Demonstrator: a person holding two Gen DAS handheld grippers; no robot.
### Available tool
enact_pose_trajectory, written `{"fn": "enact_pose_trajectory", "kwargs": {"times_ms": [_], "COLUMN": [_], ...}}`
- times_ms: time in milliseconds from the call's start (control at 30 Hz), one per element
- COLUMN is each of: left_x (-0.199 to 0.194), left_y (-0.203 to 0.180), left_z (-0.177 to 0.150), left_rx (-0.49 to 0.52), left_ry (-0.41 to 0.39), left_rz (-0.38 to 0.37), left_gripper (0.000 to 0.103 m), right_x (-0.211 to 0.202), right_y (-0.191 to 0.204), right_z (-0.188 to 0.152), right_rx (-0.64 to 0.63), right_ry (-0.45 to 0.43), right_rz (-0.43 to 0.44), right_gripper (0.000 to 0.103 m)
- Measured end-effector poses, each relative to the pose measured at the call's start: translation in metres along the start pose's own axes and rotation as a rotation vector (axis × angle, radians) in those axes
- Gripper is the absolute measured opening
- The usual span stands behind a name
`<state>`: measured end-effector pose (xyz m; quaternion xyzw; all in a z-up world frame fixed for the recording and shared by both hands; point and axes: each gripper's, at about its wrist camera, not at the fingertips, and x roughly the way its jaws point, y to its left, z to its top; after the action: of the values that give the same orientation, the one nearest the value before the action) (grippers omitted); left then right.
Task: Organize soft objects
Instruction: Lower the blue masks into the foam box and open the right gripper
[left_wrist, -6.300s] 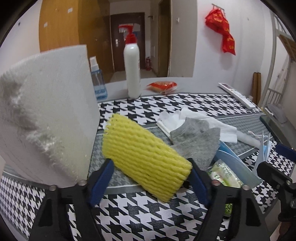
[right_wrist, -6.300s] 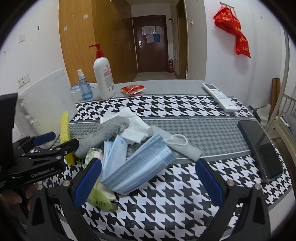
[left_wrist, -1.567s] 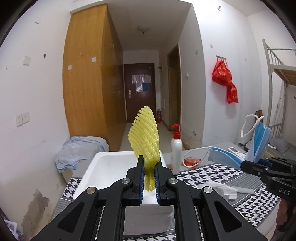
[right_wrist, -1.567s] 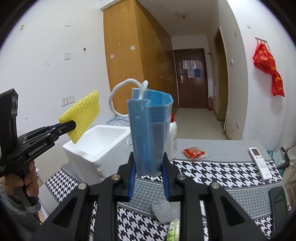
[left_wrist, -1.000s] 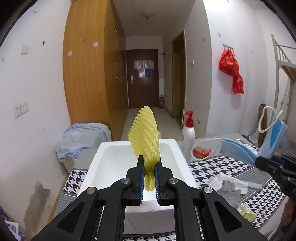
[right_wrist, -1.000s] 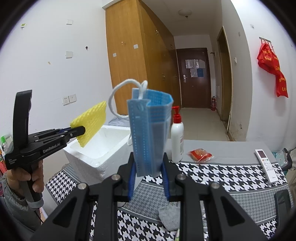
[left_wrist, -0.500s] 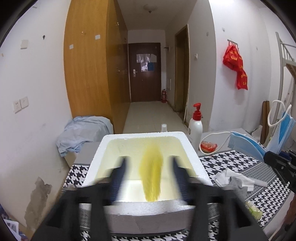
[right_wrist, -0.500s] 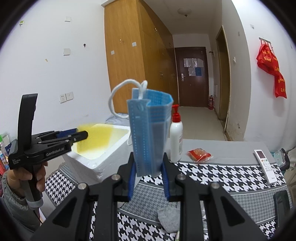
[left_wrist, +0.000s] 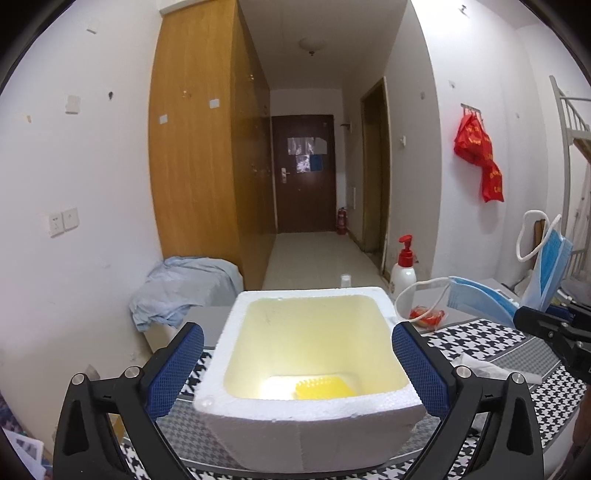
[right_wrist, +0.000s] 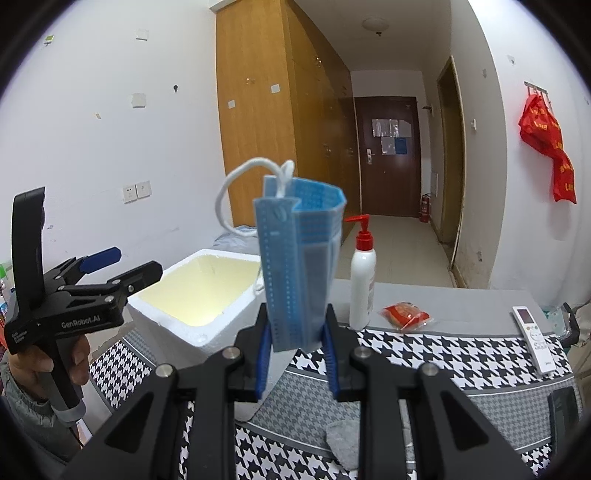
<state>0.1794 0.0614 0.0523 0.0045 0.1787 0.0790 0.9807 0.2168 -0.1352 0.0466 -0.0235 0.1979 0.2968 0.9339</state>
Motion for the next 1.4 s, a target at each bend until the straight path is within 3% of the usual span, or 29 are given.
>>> {"fn": "enact_pose_trajectory", "kwargs": {"times_ms": [667,1400], "left_x": [-0.023,-0.032], "left_y": [0.037,0.078], "left_z": [-0.005,-0.022], "left_rx": [-0.051,-0.091], "left_ry": [-0.024,-0.036], "left_rz": [0.069,0.151], "left_gripper": [0.102,0.102], "right_x": [0.015,0.056], "right_y": [0.025,0.062], "right_z": [0.014,0.025], "right_rx": [-0.05,-0.103], "right_ry": [-0.009,0.069], "right_rz": [0.067,0.115], "right_gripper": [0.029,0.029]}}
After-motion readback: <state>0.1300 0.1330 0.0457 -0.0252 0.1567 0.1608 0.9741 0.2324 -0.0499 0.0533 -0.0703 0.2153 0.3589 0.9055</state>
